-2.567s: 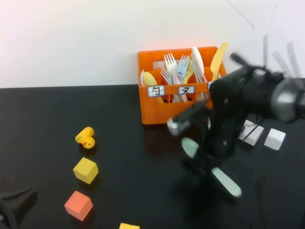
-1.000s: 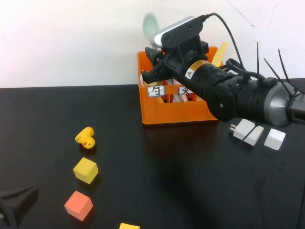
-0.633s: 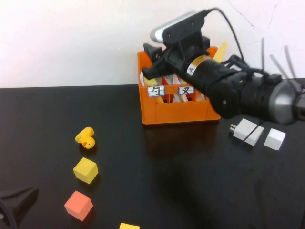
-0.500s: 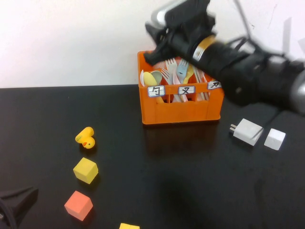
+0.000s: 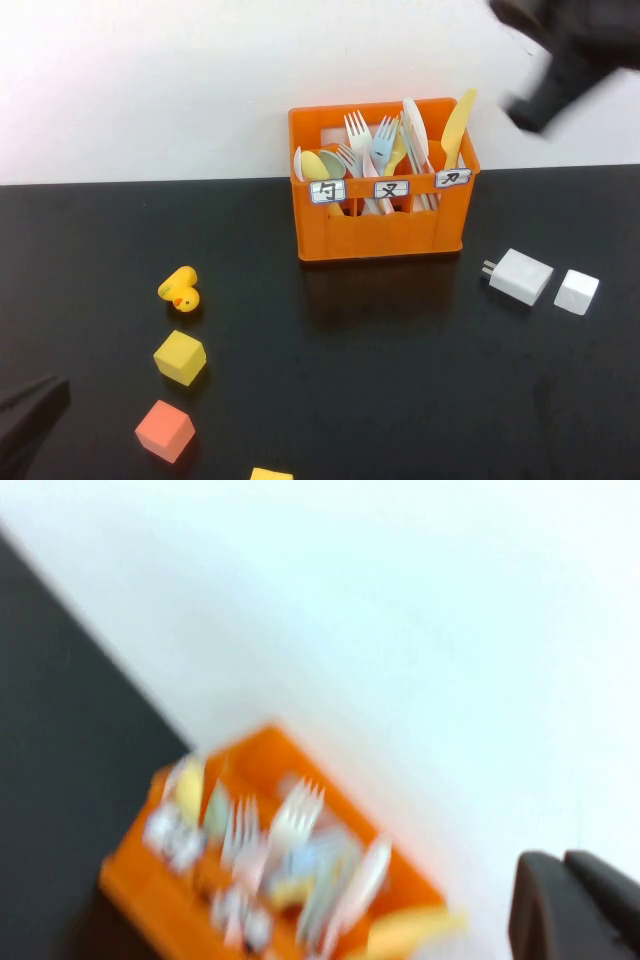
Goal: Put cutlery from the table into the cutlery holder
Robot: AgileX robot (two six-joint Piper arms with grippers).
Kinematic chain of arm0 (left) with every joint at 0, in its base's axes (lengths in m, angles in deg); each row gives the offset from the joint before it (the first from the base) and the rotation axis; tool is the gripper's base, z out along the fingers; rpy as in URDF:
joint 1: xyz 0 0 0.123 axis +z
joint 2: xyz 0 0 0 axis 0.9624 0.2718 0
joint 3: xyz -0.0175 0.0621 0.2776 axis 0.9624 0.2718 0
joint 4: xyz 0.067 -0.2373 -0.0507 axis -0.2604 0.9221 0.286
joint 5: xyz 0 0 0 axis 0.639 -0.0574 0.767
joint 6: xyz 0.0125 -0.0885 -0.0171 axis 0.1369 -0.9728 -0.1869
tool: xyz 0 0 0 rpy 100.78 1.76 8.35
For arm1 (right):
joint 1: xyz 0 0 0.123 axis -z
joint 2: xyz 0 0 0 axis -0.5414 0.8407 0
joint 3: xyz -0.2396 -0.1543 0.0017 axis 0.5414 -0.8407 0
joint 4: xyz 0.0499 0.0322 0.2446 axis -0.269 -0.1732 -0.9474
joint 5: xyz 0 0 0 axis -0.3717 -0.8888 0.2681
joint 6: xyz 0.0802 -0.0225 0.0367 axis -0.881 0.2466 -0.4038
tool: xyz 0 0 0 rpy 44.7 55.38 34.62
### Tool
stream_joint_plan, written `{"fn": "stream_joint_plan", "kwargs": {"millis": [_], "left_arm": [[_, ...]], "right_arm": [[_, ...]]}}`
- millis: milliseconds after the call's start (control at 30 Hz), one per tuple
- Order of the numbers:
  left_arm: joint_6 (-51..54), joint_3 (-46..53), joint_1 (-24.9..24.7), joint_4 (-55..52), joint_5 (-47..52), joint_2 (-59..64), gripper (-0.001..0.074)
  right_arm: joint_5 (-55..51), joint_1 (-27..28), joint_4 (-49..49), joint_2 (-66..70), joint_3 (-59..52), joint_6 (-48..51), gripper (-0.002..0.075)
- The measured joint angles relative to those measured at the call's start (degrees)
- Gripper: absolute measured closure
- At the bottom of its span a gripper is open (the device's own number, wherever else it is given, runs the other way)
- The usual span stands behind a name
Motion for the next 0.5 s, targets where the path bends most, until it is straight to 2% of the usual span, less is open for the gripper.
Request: {"fn": "stream_joint_plan", "kwargs": {"millis": [200,500], "left_arm": [[-1.4,6.7,0.0,-0.2,-5.3,-8.9,0.0736],[-1.8,10.1,0.0,-2.5,-5.9,-15.5,0.0736]], "right_arm": [[-1.5,0.0,0.0,-15.6,-18.5,1.6,0.0728],[-0.5,0.0,-4.5,-40.5,-49.0,1.3,0.0728]]}}
